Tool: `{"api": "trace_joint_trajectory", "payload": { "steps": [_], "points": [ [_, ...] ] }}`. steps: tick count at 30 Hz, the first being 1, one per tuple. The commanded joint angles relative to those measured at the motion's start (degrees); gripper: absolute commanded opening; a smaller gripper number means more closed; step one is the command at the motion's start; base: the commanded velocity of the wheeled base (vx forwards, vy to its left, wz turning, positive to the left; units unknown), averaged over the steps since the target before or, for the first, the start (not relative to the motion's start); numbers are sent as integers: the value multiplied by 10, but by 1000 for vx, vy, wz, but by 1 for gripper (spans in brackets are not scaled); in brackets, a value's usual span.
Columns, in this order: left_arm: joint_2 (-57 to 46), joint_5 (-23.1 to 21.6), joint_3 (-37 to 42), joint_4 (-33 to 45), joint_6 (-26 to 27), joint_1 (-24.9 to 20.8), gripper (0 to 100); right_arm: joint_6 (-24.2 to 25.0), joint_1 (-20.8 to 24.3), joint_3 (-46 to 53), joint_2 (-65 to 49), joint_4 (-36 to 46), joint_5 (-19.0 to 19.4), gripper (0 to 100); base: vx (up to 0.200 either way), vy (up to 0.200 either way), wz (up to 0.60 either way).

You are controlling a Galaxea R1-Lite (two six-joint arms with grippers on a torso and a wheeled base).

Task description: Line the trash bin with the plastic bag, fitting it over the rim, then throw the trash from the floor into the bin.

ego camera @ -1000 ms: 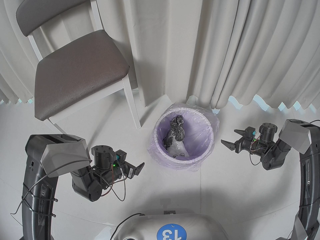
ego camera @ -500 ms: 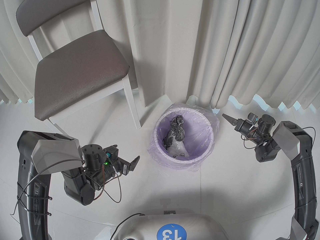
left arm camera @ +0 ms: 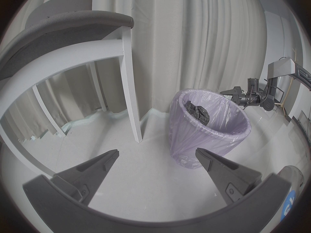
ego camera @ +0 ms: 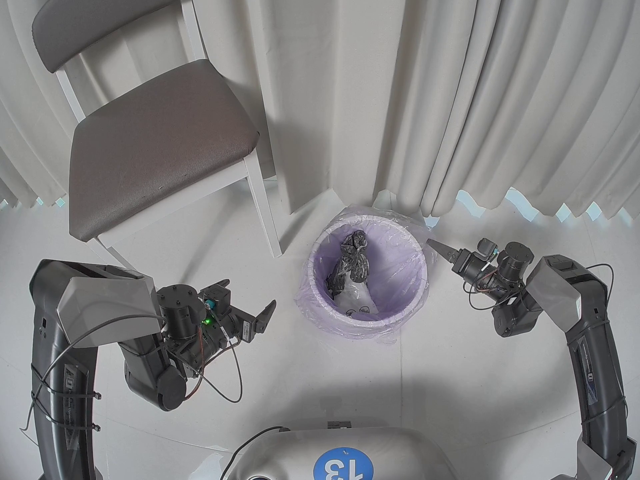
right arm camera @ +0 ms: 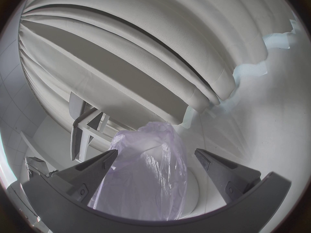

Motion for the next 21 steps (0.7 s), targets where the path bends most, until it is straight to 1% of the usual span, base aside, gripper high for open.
{"api": "trace_joint_trajectory", "payload": {
  "steps": [1, 4, 5, 11, 19, 20, 21],
  "points": [
    [-3, 0, 6, -8, -1, 0, 100, 1, 8, 13, 1, -17, 0, 100, 0, 0, 0],
    [-4, 2, 3, -8, -1, -2, 100, 1, 8, 13, 3, -20, 0, 100, 0, 0, 0],
    [-4, 2, 2, -8, -1, -3, 100, 1, 8, 13, 3, -20, 1, 0, 0, 0, 0],
    [-2, 3, 3, -8, -1, -5, 100, 1, 8, 13, 4, -20, 3, 0, 0, 0, 0],
    [-4, 11, 0, -8, -1, -5, 100, 0, 7, -10, 18, -12, 3, 0, 0, 0, 0],
    [-4, 13, 2, -8, 0, -5, 100, -4, 6, -36, 30, 9, 1, 0, 0, 0, 0],
    [-3, 16, 2, -9, 0, -5, 100, -11, 6, -39, 30, 28, -1, 0, 0, 0, 0]
  ]
}}
